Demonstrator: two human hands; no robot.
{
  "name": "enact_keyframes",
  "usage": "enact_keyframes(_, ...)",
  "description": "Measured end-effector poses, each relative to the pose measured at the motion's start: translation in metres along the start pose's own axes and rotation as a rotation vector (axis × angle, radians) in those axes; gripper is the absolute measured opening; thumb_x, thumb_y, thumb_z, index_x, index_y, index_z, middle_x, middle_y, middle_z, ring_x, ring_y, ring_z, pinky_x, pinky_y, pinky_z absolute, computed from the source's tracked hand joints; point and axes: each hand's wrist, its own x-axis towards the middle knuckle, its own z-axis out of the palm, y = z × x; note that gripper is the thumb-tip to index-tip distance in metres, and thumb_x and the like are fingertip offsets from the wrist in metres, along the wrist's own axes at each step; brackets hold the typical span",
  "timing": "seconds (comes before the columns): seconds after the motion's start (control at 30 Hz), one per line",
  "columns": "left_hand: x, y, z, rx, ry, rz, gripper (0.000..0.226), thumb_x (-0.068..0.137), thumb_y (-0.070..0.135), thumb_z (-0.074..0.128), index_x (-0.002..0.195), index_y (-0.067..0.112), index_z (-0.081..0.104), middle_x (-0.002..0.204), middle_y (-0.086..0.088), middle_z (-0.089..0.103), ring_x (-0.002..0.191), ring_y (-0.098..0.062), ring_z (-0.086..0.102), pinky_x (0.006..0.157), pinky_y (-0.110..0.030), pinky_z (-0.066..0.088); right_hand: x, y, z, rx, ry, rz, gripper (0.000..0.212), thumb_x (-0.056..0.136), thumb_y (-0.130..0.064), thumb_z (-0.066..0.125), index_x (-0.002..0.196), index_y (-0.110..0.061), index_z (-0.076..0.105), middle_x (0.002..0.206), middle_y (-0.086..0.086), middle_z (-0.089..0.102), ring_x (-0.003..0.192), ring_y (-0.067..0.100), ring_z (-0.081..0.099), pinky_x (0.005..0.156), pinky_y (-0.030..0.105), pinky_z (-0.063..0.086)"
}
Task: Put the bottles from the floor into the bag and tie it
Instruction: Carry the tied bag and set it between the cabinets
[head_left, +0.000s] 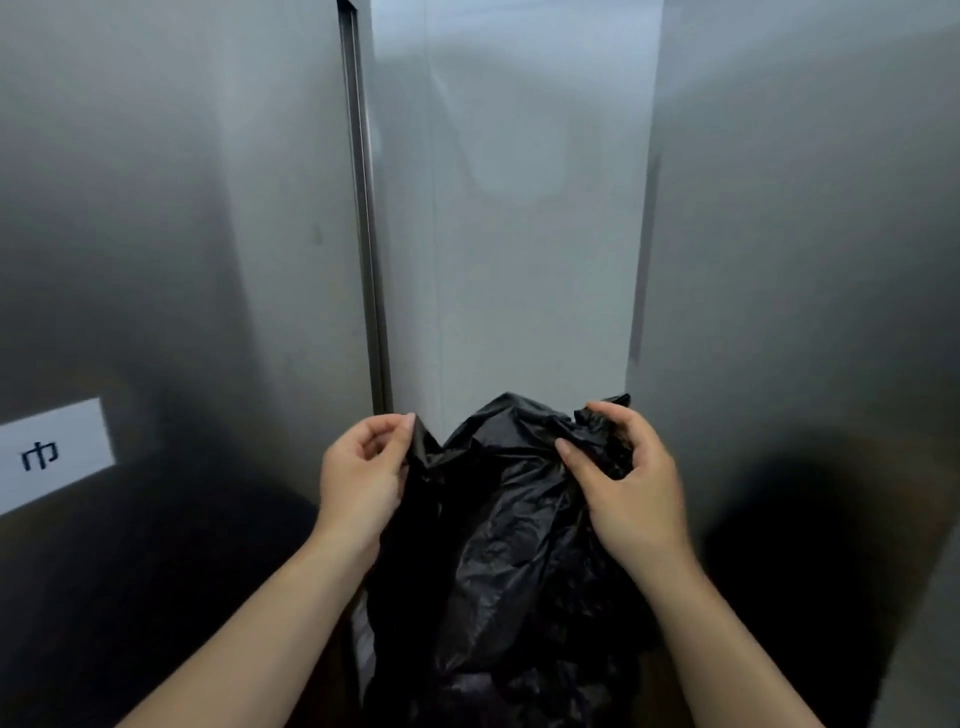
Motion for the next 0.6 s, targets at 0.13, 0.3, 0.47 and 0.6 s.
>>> enact_keyframes(0.13,0.056,0.000,0.030,-0.035,0.006,-0.037,0.012,0.088,0.019,0.062,0.077,0.017,0.064,0.057,0.009,0.063,0.044,0.003,0.055,0.045,-0.014,0.047,0.043,0.010,0.016,-0.064,0.040,0.002,0.036,0.075,-0.032,0.074,0.107,-0.036,0.056,0.109,-0.015,0.060,0.102,0.002,0.053,0.078,0.009,0.037)
enact_keyframes(0.3,0.112,0.007,0.075,-0.034,-0.163,-0.012,0.013,0.088,0.019,0.061,0.076,0.017,0.060,0.069,0.002,0.062,0.055,-0.002,0.058,0.047,-0.017,0.048,0.097,0.015,0.016,-0.150,0.100,-0.038,0.040,0.077,-0.033,0.073,0.113,-0.033,0.053,0.117,-0.009,0.057,0.110,0.009,0.051,0.089,0.021,0.041)
enact_keyframes(0.47,0.153,0.009,0.114,-0.081,-0.247,-0.010,0.014,0.088,0.019,0.061,0.075,0.019,0.058,0.072,0.002,0.060,0.066,-0.009,0.057,0.053,-0.021,0.050,0.139,0.021,0.014,-0.199,0.224,-0.114,0.043,0.077,-0.030,0.073,0.115,-0.030,0.054,0.113,-0.010,0.055,0.104,0.005,0.050,0.084,0.015,0.036)
enact_keyframes(0.6,0.176,-0.012,0.126,-0.074,-0.287,-0.037,0.018,0.089,0.018,0.059,0.072,0.021,0.056,0.071,0.003,0.058,0.066,-0.011,0.055,0.056,-0.025,0.049,0.159,0.038,0.017,-0.279,0.231,-0.155,0.042,0.076,-0.031,0.074,0.114,-0.031,0.055,0.108,-0.015,0.053,0.099,-0.003,0.047,0.083,0.010,0.033)
